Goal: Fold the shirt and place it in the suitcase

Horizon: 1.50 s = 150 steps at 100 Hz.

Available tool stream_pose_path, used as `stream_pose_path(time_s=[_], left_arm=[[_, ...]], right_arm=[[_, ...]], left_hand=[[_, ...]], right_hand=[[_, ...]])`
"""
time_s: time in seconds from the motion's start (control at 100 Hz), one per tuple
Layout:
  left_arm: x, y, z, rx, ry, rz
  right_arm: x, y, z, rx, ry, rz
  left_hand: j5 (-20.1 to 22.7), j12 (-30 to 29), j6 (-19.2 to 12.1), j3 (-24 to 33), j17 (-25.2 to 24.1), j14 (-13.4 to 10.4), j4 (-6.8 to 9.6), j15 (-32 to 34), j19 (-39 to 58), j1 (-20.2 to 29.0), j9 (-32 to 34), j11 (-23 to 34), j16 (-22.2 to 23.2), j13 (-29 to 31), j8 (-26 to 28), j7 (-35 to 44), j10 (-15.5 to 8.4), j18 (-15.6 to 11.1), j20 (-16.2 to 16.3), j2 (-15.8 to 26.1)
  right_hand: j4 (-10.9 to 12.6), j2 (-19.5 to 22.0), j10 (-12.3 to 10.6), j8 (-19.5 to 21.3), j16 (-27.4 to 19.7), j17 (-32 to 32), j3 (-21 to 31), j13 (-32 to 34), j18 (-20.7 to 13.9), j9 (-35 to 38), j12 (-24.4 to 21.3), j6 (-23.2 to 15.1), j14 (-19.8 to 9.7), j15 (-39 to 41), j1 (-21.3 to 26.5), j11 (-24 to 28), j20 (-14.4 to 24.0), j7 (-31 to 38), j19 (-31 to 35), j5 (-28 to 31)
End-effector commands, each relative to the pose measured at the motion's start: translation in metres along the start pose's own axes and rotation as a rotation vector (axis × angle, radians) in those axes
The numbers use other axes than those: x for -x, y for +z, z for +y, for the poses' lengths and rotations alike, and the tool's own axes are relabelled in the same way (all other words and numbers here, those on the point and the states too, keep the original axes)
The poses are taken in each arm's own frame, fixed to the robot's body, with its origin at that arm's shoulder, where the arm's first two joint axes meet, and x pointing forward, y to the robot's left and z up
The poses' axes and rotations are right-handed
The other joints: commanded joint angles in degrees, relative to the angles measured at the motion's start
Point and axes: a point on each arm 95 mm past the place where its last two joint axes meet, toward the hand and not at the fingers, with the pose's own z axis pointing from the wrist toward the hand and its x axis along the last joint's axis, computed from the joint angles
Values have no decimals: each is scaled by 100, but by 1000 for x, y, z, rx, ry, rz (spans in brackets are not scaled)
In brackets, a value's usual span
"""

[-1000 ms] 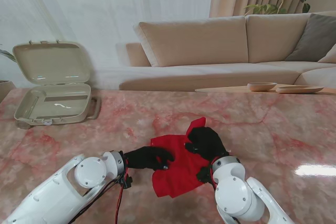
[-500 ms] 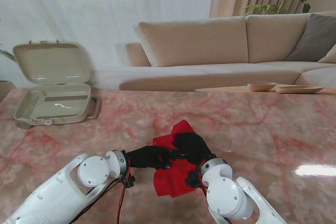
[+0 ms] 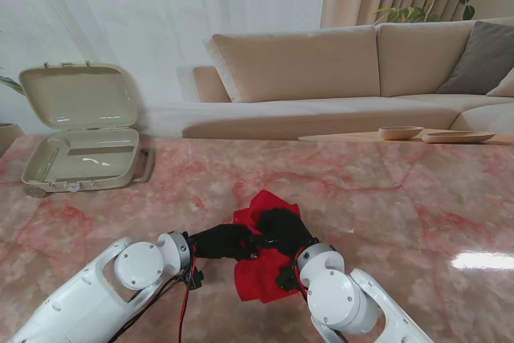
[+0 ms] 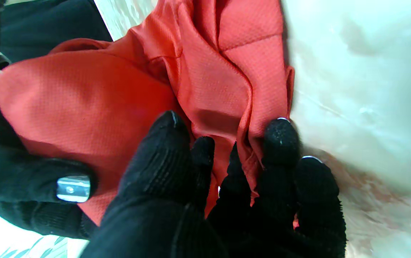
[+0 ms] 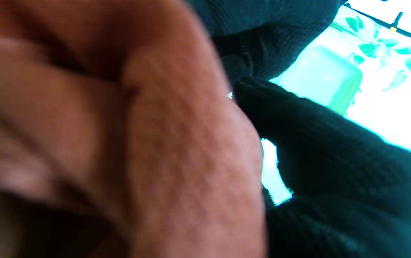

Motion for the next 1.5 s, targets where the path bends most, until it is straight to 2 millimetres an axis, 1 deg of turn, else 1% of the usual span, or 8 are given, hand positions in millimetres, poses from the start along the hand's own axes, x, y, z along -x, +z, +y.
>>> stream_pose_path(time_s=[0.0, 0.37, 0.52, 0.59, 0.86, 0.97, 1.16, 1.49], left_arm=[[12, -7, 11, 18, -8, -37], [2, -21, 4, -43, 16, -18], [-1, -29, -1, -73, 24, -21], [-1, -32, -3, -90, 24, -25], [-4, -46, -13, -138, 42, -48], [-4, -53, -17, -154, 52, -61], [-4, -65, -24, -195, 72, -89], [-13, -74, -38, -268, 114, -94]], right_arm=[[4, 1, -7, -25, 11, -19], [5, 5, -10, -36, 15, -31], [6, 6, -11, -57, 23, -31], [6, 6, -11, -74, 22, -28], [7, 6, -11, -109, 32, -28], [7, 5, -11, -118, 44, -28], [6, 3, -12, -126, 55, -17], [2, -7, -9, -99, 60, 24]], left_hand=[[4, 22, 51, -210, -72, 486, 160, -327, -468, 226, -64, -30, 0, -139, -27, 73, -9, 509, -28, 264], [112, 18, 66, -211, -72, 487, 151, -333, -467, 250, -48, -36, -9, -131, 1, 122, 3, 509, -29, 225], [145, 21, 69, -213, -72, 487, 140, -336, -467, 263, -7, -26, -14, -118, 38, 142, 2, 509, -29, 198], [156, 23, 65, -216, -72, 495, 135, -336, -467, 261, 9, -23, -16, -107, 55, 145, -3, 509, -29, 191], [201, 36, 70, -218, -52, 495, 123, -339, -471, 277, 56, -10, -20, -84, 106, 145, -12, 531, -32, 157], [212, 39, 79, -217, -52, 498, 120, -345, -471, 285, 68, -12, -22, -81, 122, 134, 0, 531, -31, 151], [238, 39, 73, -221, -52, 500, 114, -356, -472, 287, 85, -21, -26, -77, 144, 123, 6, 531, -31, 138], [181, 3, 37, -230, -51, 496, 126, -412, -472, 219, 29, -104, -51, -108, 103, 16, 12, 531, -30, 210]], right_hand=[[222, 46, -86, -6, -141, -21, 156, -16, 8, -8, 55, -426, -44, -71, -71, -34, 61, 234, 48, 112], [-157, 92, -67, -244, -235, -8, 34, 34, 63, 72, -30, -476, -9, -163, -57, -29, 50, 202, 20, 84], [-471, 166, -57, -626, -394, -54, -260, 3, 118, 66, -300, -521, 36, -398, -34, -115, -15, 104, -104, 16], [-506, 253, -34, -951, -504, -108, -400, -38, 133, 25, -672, -512, 56, -565, -57, -167, -58, -18, -188, -47], [-596, 615, 24, -1680, -710, -261, -992, -185, 109, -57, -999, -346, 109, -991, -291, -512, -115, -491, -411, -194], [-567, 1036, 44, -1365, -769, -336, -1483, -239, 99, -97, -1135, -348, 131, -1143, -476, -632, -103, -1242, -525, -17], [-549, 1442, 56, -1160, -859, -390, -1832, -268, 101, -100, -1274, -331, 153, -1338, -700, -811, -111, -1982, -615, 207], [-543, 1448, 51, -1112, -940, -412, -1824, -226, 106, -43, -1388, -347, 162, -1486, -700, -943, -130, -2193, -674, 226]])
